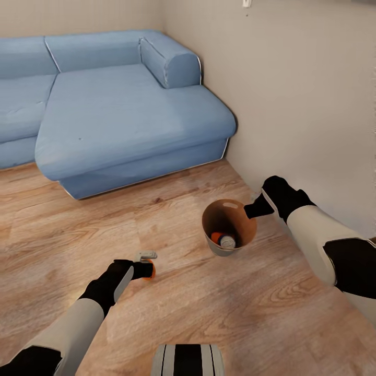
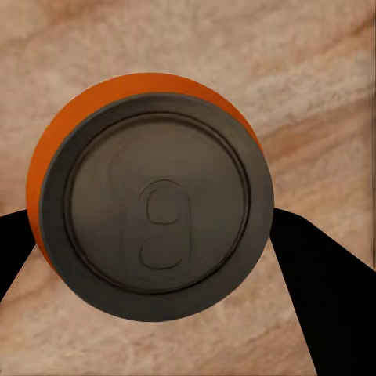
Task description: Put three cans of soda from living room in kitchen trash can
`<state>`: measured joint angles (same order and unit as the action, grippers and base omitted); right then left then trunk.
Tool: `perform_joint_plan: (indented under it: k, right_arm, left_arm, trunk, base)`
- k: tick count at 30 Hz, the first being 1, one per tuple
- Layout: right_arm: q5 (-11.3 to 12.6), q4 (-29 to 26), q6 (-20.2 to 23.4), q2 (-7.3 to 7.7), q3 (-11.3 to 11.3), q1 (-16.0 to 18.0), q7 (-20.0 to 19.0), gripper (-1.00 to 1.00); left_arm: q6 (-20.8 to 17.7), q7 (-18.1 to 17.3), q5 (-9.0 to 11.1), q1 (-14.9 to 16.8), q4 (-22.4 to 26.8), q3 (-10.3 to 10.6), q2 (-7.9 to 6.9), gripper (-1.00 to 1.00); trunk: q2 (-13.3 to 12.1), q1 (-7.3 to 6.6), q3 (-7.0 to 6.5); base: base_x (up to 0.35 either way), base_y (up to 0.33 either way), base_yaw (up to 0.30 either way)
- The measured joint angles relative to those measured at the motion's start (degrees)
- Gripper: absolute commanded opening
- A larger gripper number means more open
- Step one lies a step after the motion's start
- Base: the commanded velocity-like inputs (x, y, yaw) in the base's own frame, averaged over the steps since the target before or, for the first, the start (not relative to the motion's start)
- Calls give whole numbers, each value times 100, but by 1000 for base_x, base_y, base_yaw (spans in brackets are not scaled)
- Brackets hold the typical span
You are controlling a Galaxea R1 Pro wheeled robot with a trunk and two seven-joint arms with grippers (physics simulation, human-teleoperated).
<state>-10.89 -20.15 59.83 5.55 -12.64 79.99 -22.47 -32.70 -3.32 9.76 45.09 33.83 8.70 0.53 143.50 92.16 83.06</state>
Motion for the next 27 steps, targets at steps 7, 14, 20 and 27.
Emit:
perform_joint_plan:
  k: [7,14,20,27]
  right_arm:
    - [-10,11,-2,-11,5,-1,1,-100]
    - [14,21,1,-45,25,-17,-1,-100]
    - [12,35,-1,-65,35,-38,-12,-100]
    - [40,269,1,-142,24,-56,-43,-100]
  left_arm:
    - [-15,-1,4,2,1,7,0,-100]
    - [-228,-77,44,28,328,1,-33,-100]
    - [-1783,-95,49,49,2441,-23,-305,-100]
    - [-2730,-395,727,55,4372,-34,-1135,-100]
  trunk:
    - [-9,-18,-155]
    - [-19,-36,-311]
    - [-66,-72,-440]
    - [-347,-225,-565]
  base:
    - [0,0,0]
    - [0,0,0]
    - [0,0,0]
    - [0,0,0]
